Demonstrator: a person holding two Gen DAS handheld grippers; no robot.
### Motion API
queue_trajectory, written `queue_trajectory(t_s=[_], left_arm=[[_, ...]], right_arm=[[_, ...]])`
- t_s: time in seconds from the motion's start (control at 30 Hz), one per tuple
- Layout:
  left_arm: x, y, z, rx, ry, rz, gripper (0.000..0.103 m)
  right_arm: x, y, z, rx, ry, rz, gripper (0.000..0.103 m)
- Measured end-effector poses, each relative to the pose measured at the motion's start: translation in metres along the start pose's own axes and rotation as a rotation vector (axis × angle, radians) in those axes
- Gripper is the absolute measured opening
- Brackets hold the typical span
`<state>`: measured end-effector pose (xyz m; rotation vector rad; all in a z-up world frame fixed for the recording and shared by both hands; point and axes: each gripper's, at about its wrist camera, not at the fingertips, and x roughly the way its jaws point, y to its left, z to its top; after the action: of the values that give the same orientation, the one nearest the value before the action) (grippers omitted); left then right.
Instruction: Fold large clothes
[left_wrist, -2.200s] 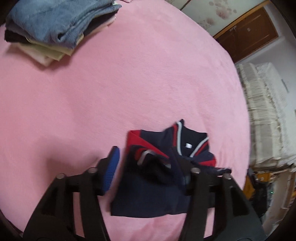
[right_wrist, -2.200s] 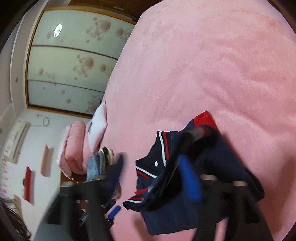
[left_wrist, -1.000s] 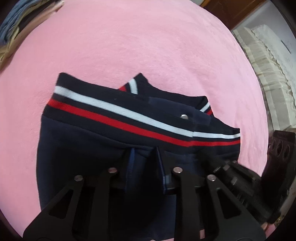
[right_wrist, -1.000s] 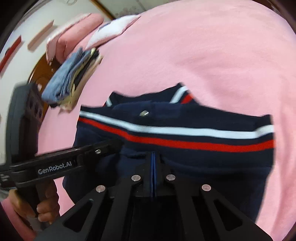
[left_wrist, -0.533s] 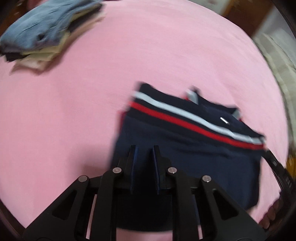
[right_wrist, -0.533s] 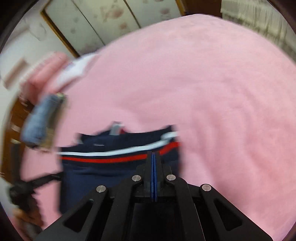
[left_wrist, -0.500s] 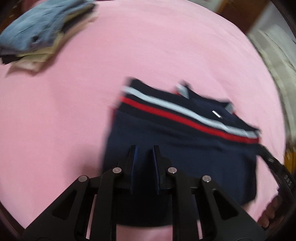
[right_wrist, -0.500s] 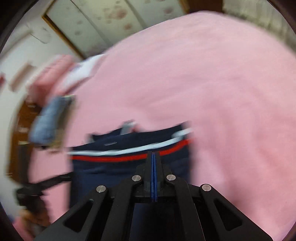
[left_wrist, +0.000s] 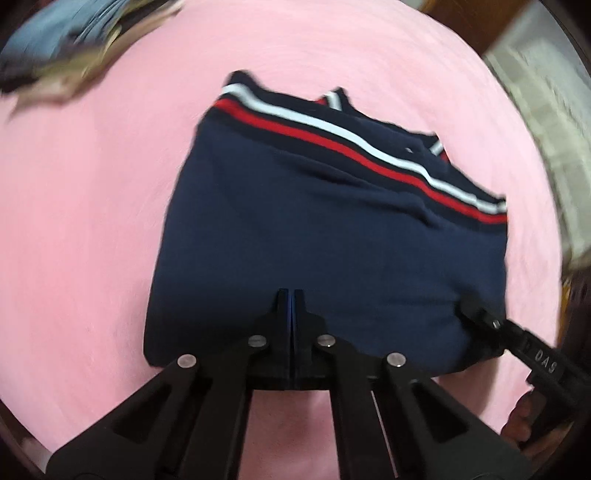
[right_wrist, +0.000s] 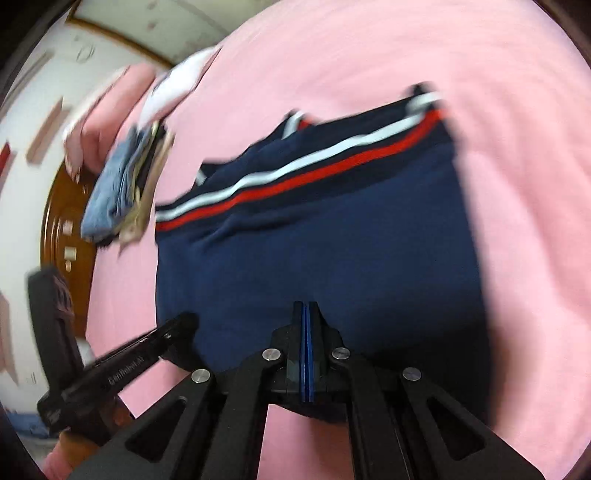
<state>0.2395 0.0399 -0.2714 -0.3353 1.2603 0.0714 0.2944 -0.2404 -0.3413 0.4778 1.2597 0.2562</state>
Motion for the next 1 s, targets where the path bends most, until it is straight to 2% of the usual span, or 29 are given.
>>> queue_trajectory(t_s=[0.03,0.07,0.1,0.13,0.2,0.33,0.43,0.53,0.67,0.77,0.8,0.87,0.93,1.0], left_arm=[[-0.001,0.004,-0.001,-0.01,0.001,0.046,0.001],[-0.003,0.007,-0.004,-0.009,-0.002,0.076,0.001],[-0.005,0.012,-0.007,-0.011,-0.007,0.079,0.001],[-0.006,0.016,-0.008,-0.012,-0.007,0.105,0.001],[-0.005,0.021,-0.015,0.009,0.01,0.154,0.001],[-0.009,0.029,-0.024,0.001,0.023,0.176,0.001],[-0.018,0.029,-0.021,-0.06,0.022,0.149,0.001],[-0.026,0.038,-0.033,-0.15,0.042,0.1,0.001],[-0.02,0.049,-0.048,-0.278,0.09,-0.007,0.002],[-0.015,0.048,-0.065,-0.319,0.124,-0.031,0.003],[-0.015,0.048,-0.068,-0.327,0.122,-0.033,0.006],[-0.016,0.051,-0.066,-0.35,0.11,-0.044,0.018],[-0.019,0.058,-0.066,-0.386,0.084,-0.069,0.043],[-0.028,0.065,-0.074,-0.418,0.052,-0.078,0.048]], right_arm=[[-0.01,-0.008,0.0,0.004,-0.016,-0.028,0.0],[-0.018,-0.014,-0.002,0.0,-0.039,-0.106,0.0],[-0.025,-0.019,-0.002,-0.005,-0.056,-0.144,0.0],[-0.034,-0.03,-0.004,0.009,-0.065,-0.119,0.0],[-0.047,-0.042,-0.008,0.032,-0.075,-0.164,0.0],[-0.059,-0.044,-0.013,0.018,-0.087,-0.399,0.0],[-0.077,-0.052,-0.011,0.058,-0.116,-0.337,0.0],[-0.085,-0.034,-0.001,0.016,-0.146,-0.244,0.0],[-0.071,0.007,0.021,-0.098,-0.138,-0.134,0.0],[-0.041,0.037,0.037,-0.133,-0.084,-0.075,0.0],[-0.029,0.046,0.041,-0.15,-0.054,-0.07,0.0],[-0.006,0.064,0.046,-0.184,-0.013,-0.078,0.0],[0.019,0.072,0.045,-0.197,0.051,-0.106,0.0],[0.039,0.075,0.041,-0.181,0.101,-0.119,0.0]])
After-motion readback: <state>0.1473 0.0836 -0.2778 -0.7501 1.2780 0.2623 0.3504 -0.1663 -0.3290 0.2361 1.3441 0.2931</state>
